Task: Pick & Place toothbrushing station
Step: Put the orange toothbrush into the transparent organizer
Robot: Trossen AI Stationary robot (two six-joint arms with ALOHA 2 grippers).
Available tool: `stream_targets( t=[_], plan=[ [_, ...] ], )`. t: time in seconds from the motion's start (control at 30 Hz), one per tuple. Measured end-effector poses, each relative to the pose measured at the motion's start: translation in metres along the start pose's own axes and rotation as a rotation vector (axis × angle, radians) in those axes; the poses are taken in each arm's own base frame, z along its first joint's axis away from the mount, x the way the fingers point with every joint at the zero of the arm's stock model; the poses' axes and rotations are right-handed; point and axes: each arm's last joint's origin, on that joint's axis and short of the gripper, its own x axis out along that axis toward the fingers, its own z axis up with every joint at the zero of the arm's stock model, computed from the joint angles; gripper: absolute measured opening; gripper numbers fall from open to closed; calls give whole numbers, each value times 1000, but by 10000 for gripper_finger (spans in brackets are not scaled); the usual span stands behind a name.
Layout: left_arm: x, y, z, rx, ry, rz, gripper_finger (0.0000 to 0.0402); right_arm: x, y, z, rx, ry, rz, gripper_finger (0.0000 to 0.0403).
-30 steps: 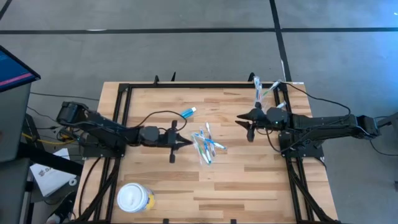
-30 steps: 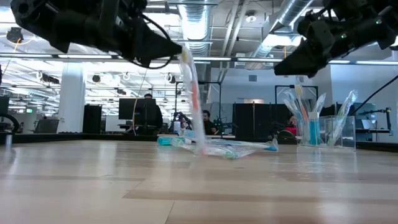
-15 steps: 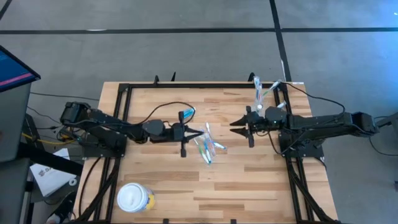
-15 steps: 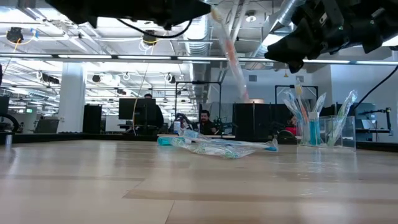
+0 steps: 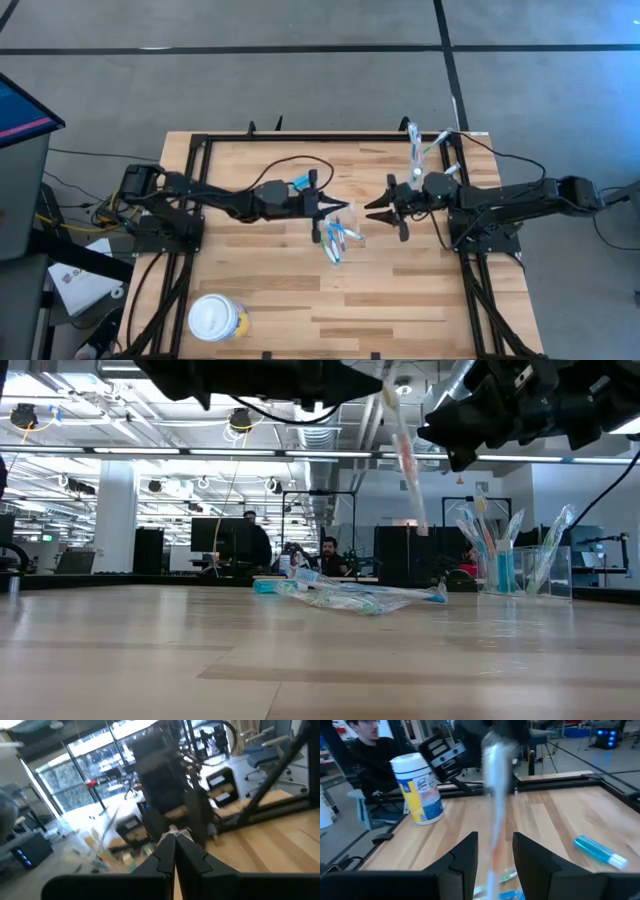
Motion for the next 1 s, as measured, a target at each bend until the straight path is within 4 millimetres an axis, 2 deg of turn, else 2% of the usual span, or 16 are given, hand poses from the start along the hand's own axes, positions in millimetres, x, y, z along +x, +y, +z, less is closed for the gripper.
stream_targets(
  t=[0.1, 0.37, 1.0],
  plan=[
    [8, 1, 6, 7, -22, 9, 0, 1, 3, 1, -5, -10, 18, 113],
    [21, -3, 1, 30, -17, -31, 0, 1, 8, 3, -13, -30, 40, 113],
    [20, 0, 9, 21, -80, -7, 0, 2, 7, 7, -21, -80, -12, 113]
  ],
)
